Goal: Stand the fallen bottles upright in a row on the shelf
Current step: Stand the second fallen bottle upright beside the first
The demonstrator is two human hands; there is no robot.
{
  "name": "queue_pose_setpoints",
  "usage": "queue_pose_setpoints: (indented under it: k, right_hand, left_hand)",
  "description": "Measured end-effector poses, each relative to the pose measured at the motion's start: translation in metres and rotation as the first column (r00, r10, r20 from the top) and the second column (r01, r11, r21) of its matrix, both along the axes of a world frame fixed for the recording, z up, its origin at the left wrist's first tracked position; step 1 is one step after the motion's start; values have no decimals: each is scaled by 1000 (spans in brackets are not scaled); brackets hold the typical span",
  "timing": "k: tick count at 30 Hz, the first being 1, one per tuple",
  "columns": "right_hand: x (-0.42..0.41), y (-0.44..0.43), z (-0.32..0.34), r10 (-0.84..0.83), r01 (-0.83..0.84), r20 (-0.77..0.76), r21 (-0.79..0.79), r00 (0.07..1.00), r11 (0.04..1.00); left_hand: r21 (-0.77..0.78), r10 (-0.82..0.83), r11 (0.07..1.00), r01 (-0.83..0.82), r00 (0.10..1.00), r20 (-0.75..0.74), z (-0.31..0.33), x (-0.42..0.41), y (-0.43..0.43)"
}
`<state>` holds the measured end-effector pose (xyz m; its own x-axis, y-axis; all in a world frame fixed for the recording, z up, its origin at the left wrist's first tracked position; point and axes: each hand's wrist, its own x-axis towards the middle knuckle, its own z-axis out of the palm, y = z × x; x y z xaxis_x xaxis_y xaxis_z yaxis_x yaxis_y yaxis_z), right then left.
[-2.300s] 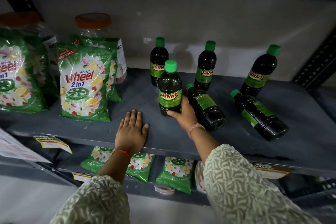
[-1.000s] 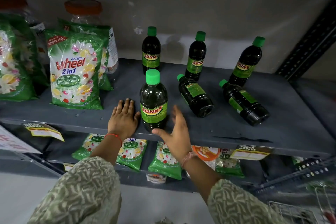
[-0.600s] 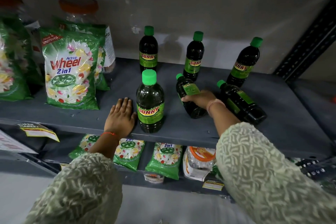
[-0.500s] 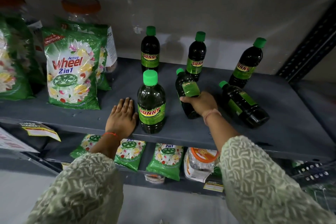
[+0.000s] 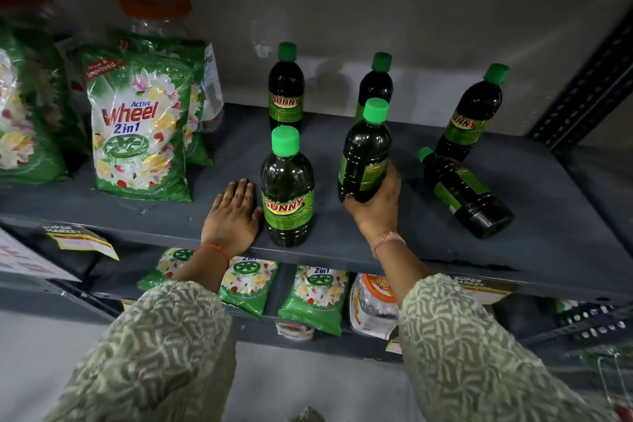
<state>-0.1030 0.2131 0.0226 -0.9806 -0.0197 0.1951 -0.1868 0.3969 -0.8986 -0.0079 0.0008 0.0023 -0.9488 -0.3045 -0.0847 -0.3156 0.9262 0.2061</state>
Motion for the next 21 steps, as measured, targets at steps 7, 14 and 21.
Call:
queue_pose_setpoints:
  k: [7,14,21]
  right_hand:
    - [-5,-8,-3,-19,20,-32,23,999,1000]
    - [-12,0,-5,120,-115,82,-56,989,992]
    - [-17,2,-3,223,-187,149,-221,963,957]
  left_hand:
    - [-3,10,1000,-10,1000,-7,-1,1,-3]
    - [-10,7,1000,-8,1000,-10,-3,1,-4]
    - [-1,7,1000,-7,1000,-1,-1,0,-4]
